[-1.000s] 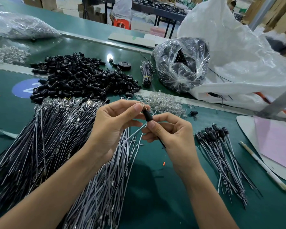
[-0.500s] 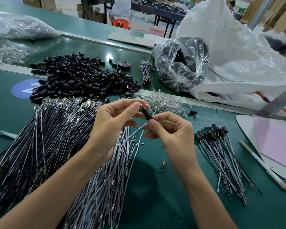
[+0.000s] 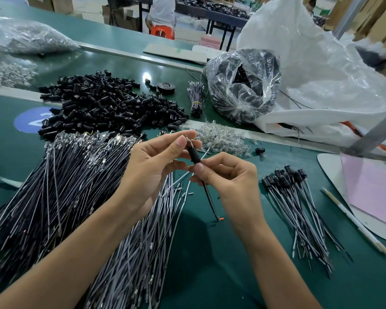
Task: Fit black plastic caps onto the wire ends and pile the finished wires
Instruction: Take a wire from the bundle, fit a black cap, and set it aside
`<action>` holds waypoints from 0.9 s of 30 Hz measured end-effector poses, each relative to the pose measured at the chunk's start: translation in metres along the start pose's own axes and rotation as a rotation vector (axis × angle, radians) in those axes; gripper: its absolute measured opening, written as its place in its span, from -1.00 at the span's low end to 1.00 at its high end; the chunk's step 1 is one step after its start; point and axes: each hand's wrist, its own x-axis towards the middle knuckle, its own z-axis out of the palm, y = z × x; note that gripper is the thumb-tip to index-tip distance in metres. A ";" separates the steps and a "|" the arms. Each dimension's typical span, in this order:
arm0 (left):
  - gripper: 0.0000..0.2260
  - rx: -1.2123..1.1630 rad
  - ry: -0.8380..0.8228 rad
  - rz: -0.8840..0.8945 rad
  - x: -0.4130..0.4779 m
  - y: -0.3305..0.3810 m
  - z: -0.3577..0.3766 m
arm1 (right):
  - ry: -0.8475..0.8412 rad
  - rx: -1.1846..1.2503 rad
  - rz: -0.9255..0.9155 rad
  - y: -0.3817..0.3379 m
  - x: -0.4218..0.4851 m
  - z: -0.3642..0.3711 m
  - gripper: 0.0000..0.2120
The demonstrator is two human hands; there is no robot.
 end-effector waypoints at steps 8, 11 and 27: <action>-0.83 0.037 0.019 0.062 0.000 0.000 0.002 | 0.037 -0.018 -0.020 0.002 0.000 -0.001 -0.92; -0.83 0.027 0.030 0.076 0.000 0.000 0.002 | 0.047 0.010 -0.026 0.002 0.000 0.000 -0.90; -0.88 0.097 0.037 0.118 -0.002 0.000 0.003 | 0.023 -0.013 0.005 0.004 0.002 -0.002 -0.94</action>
